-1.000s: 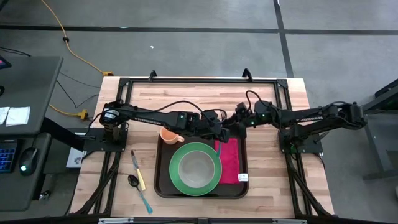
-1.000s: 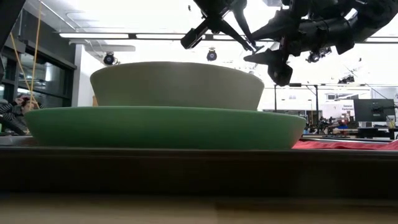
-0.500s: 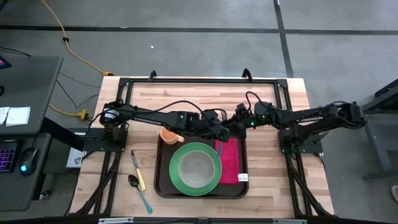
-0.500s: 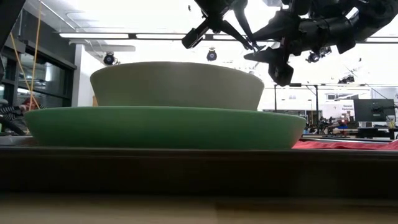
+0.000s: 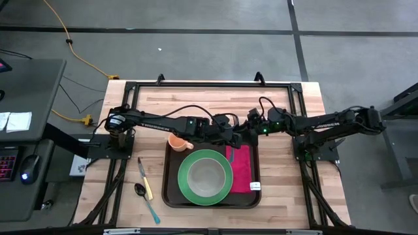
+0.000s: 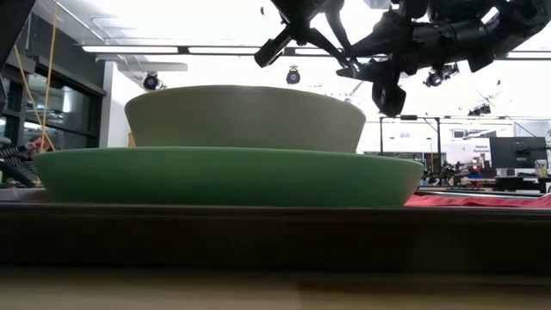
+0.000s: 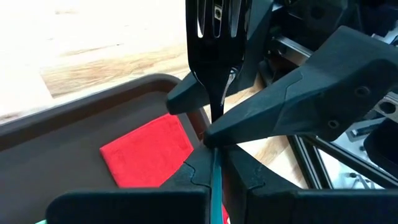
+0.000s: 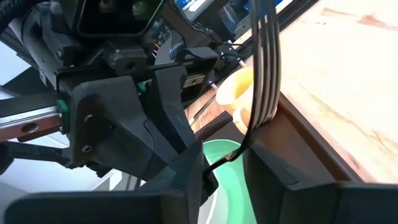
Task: Set up tray
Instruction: Put the blue fork on the red table napkin
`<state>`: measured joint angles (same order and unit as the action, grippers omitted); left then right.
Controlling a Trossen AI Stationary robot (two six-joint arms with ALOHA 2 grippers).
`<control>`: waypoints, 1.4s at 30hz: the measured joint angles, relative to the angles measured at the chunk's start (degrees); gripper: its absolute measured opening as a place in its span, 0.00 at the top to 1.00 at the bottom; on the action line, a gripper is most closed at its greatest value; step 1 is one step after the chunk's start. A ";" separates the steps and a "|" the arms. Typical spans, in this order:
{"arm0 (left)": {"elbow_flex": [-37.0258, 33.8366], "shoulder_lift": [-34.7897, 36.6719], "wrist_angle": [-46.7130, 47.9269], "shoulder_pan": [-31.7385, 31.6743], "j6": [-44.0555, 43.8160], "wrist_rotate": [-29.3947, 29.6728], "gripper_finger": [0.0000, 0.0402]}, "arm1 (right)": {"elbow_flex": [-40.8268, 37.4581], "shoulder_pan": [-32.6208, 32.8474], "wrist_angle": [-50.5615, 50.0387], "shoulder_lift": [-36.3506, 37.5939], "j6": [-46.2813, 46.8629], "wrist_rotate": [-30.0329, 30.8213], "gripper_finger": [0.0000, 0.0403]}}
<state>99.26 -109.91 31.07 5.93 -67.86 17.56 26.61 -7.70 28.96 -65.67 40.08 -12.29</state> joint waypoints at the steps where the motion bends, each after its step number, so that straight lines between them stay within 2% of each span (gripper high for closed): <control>1: 0.00 0.00 0.00 0.00 0.02 0.00 0.87 | 0.00 0.00 0.01 0.00 0.00 0.00 0.79; 17: -0.02 0.00 0.32 -0.02 0.20 0.16 0.87 | 0.09 0.00 0.11 0.00 0.07 -0.21 0.96; 25: -0.02 0.00 0.32 -0.02 0.59 0.13 0.87 | 0.09 -0.12 0.69 0.00 0.10 -0.80 0.99; 42: -0.02 0.00 0.14 0.04 2.05 -0.75 0.86 | 0.07 -1.68 0.45 0.00 0.92 -4.09 1.00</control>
<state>99.24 -109.91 31.22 5.98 -65.81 16.80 26.68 -9.39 29.41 -65.67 41.00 -16.38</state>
